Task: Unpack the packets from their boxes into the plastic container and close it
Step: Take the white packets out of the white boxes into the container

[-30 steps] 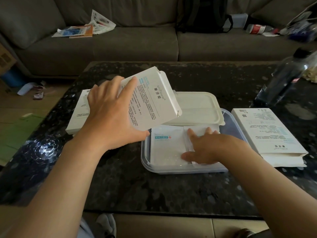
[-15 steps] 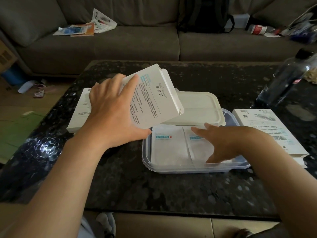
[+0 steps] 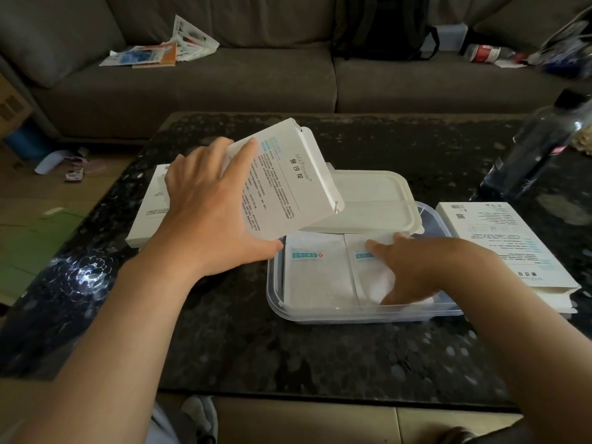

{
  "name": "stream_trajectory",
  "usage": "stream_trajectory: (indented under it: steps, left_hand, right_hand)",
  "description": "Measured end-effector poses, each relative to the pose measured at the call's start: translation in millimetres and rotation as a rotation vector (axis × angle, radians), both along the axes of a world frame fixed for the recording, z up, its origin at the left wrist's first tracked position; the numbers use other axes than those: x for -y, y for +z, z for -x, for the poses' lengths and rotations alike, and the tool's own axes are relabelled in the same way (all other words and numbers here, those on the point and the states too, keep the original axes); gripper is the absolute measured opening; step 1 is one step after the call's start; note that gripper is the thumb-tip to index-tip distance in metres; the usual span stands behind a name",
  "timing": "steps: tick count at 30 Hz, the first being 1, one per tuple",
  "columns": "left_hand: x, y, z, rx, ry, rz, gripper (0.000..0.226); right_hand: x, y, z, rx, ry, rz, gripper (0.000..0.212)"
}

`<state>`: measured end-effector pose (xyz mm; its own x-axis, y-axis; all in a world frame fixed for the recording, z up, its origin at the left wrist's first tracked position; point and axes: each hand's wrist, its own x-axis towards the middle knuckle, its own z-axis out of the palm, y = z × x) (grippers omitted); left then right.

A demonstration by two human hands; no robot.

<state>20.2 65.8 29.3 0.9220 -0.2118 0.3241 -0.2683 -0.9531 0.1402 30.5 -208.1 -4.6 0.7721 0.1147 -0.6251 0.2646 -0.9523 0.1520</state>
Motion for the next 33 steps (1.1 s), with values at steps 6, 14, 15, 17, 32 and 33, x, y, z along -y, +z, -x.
stream_trajectory:
  steps: [6, 14, 15, 17, 32, 33]
  left_hand:
    - [1.3, 1.4, 1.2, 0.0, -0.014, 0.005, 0.119]
    - [-0.1, 3.5, 3.6, -0.053, -0.119, 0.013, 0.121]
    - [1.1, 3.9, 3.9, -0.054, -0.142, 0.02, 0.12]
    - [4.6, 4.0, 4.9, -0.055, -0.188, 0.037, 0.118]
    - [32.9, -3.4, 13.2, 0.002, -0.32, -0.024, 0.118]
    - [32.3, -3.7, 13.0, 0.0, -0.317, -0.026, 0.119]
  right_hand:
    - [-7.2, 5.3, 6.2, -0.032, 0.044, -0.037, 0.101]
    - [-6.3, 33.2, 2.8, 0.157, -0.093, -0.51, 0.046]
    - [-8.1, 41.8, 2.3, 0.249, -0.147, -0.68, 0.024]
    - [-13.8, 55.7, 3.5, 0.367, -0.264, -0.971, 0.007]
    - [-27.0, 23.0, -8.3, 0.52, -0.257, -1.01, 0.021]
    - [-27.2, 22.2, -8.9, 0.514, -0.262, -1.023, 0.021]
